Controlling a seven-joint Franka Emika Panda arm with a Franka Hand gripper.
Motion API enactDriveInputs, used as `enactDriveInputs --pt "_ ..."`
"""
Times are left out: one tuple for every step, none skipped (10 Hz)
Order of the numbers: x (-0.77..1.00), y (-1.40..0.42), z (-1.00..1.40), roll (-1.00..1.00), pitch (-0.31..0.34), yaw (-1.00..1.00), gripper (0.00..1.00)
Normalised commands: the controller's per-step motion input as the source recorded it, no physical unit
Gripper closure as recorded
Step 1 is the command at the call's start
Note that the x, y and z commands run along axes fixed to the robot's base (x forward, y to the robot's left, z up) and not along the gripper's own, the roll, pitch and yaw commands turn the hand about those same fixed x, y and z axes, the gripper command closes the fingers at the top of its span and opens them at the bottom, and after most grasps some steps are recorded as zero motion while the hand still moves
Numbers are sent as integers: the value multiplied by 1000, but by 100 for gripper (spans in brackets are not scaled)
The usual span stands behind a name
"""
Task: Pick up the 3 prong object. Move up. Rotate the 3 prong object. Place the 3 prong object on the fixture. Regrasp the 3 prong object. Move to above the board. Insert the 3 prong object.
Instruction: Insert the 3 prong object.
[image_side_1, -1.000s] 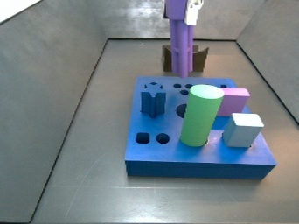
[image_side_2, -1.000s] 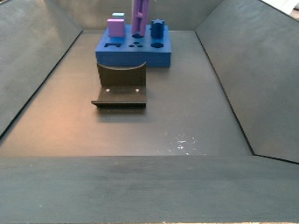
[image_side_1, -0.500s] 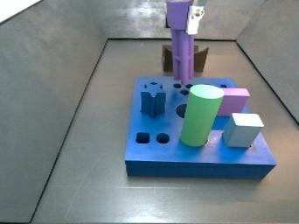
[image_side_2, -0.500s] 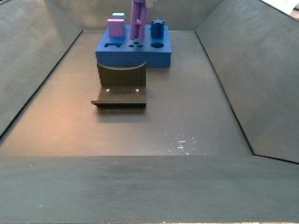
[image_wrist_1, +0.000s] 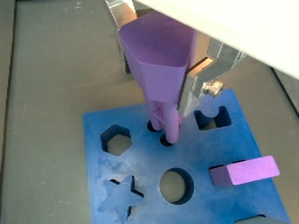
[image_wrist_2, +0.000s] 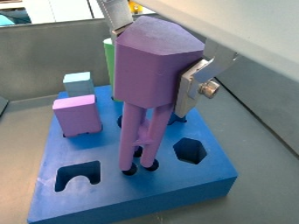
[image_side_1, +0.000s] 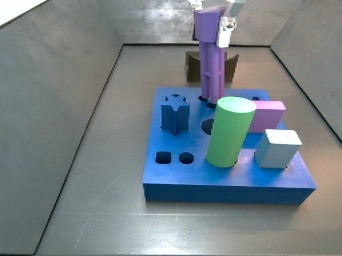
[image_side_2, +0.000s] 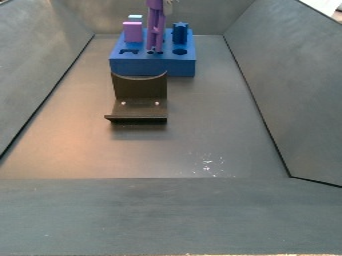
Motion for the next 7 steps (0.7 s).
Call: enactDriveInputs --pt "0 17 -103 -16 21 14 100" --pt "0 0 -140 0 67 46 100" --pt "0 0 -131 -4 83 31 100" --pt "0 0 -134 0 80 49 100" --pt "0 0 -137 0 67 11 100" --pt "0 0 -183 0 77 17 100" --pt "17 0 -251 0 80 0 100"
